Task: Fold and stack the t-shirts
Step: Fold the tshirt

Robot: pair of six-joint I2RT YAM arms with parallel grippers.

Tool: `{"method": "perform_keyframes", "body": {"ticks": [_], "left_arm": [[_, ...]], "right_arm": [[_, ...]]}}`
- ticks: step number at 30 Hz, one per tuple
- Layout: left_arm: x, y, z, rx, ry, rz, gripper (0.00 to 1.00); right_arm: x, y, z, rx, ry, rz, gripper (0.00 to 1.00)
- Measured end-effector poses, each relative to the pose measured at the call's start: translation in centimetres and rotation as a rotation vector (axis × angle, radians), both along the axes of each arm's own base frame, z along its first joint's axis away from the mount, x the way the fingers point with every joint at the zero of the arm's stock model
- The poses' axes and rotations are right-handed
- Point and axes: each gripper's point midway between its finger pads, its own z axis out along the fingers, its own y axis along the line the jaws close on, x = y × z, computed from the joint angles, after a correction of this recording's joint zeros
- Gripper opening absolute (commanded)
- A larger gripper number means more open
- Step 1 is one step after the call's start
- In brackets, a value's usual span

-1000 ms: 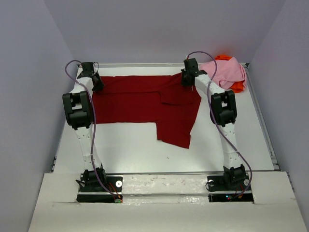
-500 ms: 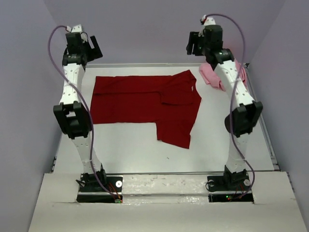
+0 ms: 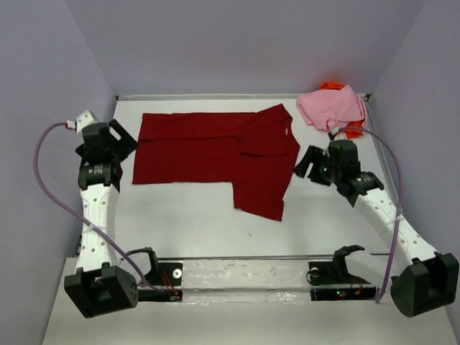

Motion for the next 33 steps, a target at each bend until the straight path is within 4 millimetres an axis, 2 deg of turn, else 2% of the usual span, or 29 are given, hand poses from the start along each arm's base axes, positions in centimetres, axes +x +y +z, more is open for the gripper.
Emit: {"method": "perform_keyframes", "body": {"ticks": [1,2,4,6,8,10,14,19,23,26,33], "left_arm": [[-0.9,0.0,-2.5,-0.025,0.056,0.020,0.96],[-1.9,0.0,-5.2,-0.056,0.121,0.045,0.96],[-3.0,0.1,-8.3,-0.101,0.181,0.081,0.96],[-4.3,-0.2,-11.9,-0.158,0.243,0.119,0.96],[-5.2,-0.5,-14.0,-0.194,0.283,0.141,0.96],[-5.6,-0.6,-15.2,-0.219,0.300,0.160,0.96],[-4.8,-0.2,-15.8,-0.234,0.295,0.182,0.96],[-4.3,1.4,-16.5,-0.242,0.294,0.230,0.95],[-4.3,2.8,-16.6,-0.241,0.283,0.263,0.95],[-4.0,3.1,-16.7,-0.236,0.281,0.261,0.95],[-3.6,3.3,-17.4,-0.223,0.298,0.247,0.95]], "right_arm": [[-2.7,0.1,-5.5,0.022,0.157,0.003,0.73],[-3.8,0.1,-7.1,0.025,0.210,0.003,0.73],[-7.5,-0.1,-11.6,0.037,0.378,0.001,0.73],[-10.2,-0.3,-13.7,0.042,0.487,0.005,0.73],[-11.3,-0.1,-14.2,0.054,0.527,0.014,0.71],[-11.8,0.3,-14.6,0.077,0.547,0.031,0.70],[-13.1,1.6,-16.6,0.120,0.612,0.076,0.69],[-14.4,3.5,-19.5,0.091,0.725,0.126,0.67],[-14.0,5.0,-19.7,0.099,0.732,0.149,0.65],[-13.7,5.8,-19.8,0.096,0.734,0.145,0.57],[-12.6,5.8,-20.2,0.057,0.740,0.056,0.49]]}}
